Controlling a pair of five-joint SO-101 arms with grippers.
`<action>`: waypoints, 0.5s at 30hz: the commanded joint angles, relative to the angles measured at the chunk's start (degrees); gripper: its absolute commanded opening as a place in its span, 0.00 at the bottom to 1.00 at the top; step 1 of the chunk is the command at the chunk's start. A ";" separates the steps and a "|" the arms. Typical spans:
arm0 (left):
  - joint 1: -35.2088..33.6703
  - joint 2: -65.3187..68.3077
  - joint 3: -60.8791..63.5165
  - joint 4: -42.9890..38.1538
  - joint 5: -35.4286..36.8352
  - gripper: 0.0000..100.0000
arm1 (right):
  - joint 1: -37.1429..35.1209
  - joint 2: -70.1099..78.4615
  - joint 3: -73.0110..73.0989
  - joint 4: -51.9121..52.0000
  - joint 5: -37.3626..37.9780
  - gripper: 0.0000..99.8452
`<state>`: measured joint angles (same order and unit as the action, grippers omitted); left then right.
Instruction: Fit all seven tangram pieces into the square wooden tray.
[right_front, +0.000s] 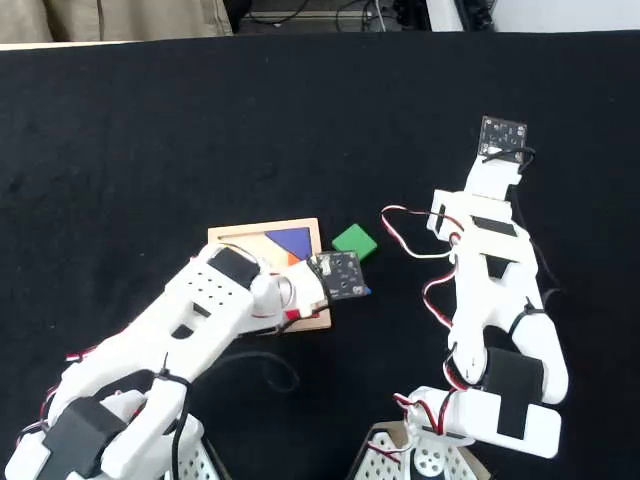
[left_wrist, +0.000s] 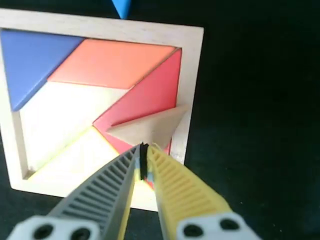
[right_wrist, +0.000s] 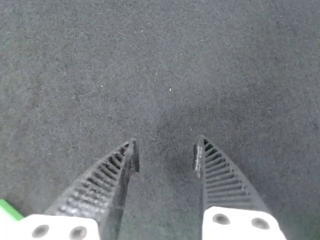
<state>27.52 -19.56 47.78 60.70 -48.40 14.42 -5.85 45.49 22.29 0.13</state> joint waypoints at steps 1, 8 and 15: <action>1.01 -1.67 1.19 -0.70 0.35 0.03 | -0.97 -0.31 -1.80 -0.62 -0.18 0.19; 1.36 -1.67 1.89 -3.60 0.53 0.03 | -0.97 -0.31 -1.71 -0.62 -0.18 0.19; 1.45 -1.67 4.26 -7.21 0.62 0.03 | -0.97 -0.31 -1.71 -0.62 -0.18 0.19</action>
<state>28.75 -20.18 52.09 54.46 -48.48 14.42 -5.85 45.49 22.29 0.13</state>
